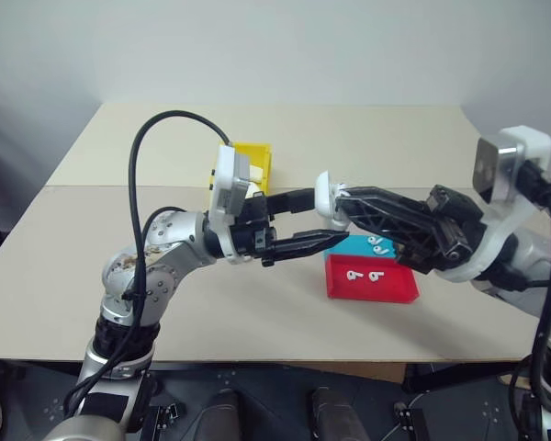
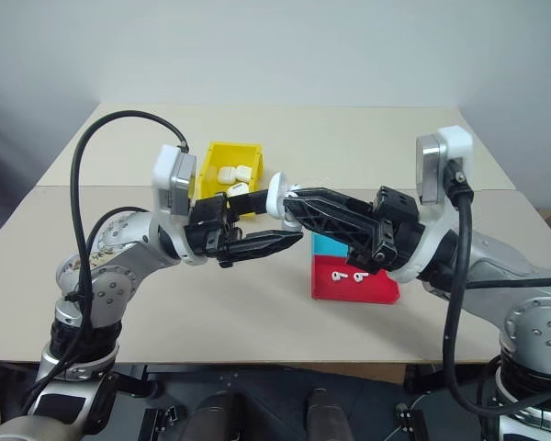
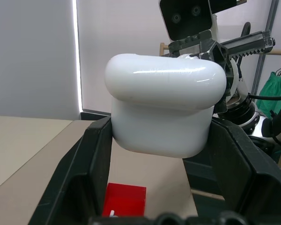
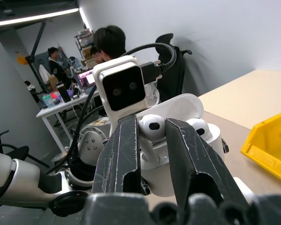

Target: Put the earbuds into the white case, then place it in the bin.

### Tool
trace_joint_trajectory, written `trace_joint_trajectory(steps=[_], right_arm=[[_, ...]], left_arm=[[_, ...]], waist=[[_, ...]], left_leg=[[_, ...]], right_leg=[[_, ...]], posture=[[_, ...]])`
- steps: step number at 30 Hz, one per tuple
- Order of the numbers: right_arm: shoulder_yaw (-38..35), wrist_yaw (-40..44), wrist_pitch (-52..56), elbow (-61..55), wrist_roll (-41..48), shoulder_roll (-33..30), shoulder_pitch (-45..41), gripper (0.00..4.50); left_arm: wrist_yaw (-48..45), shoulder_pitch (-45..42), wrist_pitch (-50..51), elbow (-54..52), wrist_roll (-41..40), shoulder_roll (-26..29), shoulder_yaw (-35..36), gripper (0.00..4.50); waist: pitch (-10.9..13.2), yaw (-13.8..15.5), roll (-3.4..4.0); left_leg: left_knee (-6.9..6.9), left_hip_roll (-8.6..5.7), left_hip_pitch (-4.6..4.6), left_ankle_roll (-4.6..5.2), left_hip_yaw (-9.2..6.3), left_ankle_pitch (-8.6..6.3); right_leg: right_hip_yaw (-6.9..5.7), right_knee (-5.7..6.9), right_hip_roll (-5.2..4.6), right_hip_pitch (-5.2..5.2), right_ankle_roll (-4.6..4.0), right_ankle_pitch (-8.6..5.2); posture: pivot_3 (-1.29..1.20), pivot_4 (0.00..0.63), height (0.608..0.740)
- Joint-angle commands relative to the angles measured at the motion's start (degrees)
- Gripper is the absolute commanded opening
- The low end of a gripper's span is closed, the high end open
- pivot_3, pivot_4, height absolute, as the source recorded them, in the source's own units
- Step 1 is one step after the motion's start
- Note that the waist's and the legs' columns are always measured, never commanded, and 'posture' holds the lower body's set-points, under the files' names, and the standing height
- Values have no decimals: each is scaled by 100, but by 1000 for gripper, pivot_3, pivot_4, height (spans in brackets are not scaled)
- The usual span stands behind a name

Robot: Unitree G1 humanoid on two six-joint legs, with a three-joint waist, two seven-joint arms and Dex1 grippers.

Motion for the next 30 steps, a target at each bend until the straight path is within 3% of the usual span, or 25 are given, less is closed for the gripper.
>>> trace_joint_trajectory(steps=[1, 9, 16, 19, 24, 30], right_arm=[[18, 99, -133, -164, -89, -146, 30, 1584], [-146, 103, -211, -87, 132, -442, 117, 4296], [-487, 544, -246, -120, 158, -809, 440, 4296], [-479, 699, -258, 108, -102, -1030, 159, 3722], [-290, 1139, -211, 541, -690, -1405, -563, 2042], [1262, 2350, -96, 1441, -2570, -1732, -2815, 16]], left_arm=[[1, -30, -62, -164, -89, -2, 93, 2761], [-38, -28, -101, -122, -95, 45, 106, 2761], [-90, -45, -138, -36, -35, 56, 94, 2761], [-142, -83, -173, 104, 41, 24, 42, 2761], [-274, -199, -297, 406, 265, -83, -130, 2761], [-573, -456, -493, 1021, 665, -334, -445, 2761]], waist=[[0, -1, 0], [1, 5, -1], [1, 11, -2], [1, 3, -2], [1, 12, -2], [0, -10, 1]], left_leg=[[0, 0, 0, 0, 0, 0], [0, 0, 0, 0, 0, 0], [0, 0, -2, 0, 0, 0], [1, 0, 0, 0, 0, 0], [2, 0, 2, 1, 2, 1], [1, 0, -4, 1, 10, 1]], right_leg=[[0, 0, 0, 0, 0, 0], [0, -1, 0, 0, -2, 0], [0, -4, -1, 1, -4, -1], [0, -3, 0, 1, -5, -3], [0, -4, 0, 2, -21, -14], [5, -6, 0, -12, -31, -18]], posture=[[0, 150, 740], [0, 150, 740], [0, 150, 740], [0, 150, 740], [0, 150, 740], [0, 150, 740]])
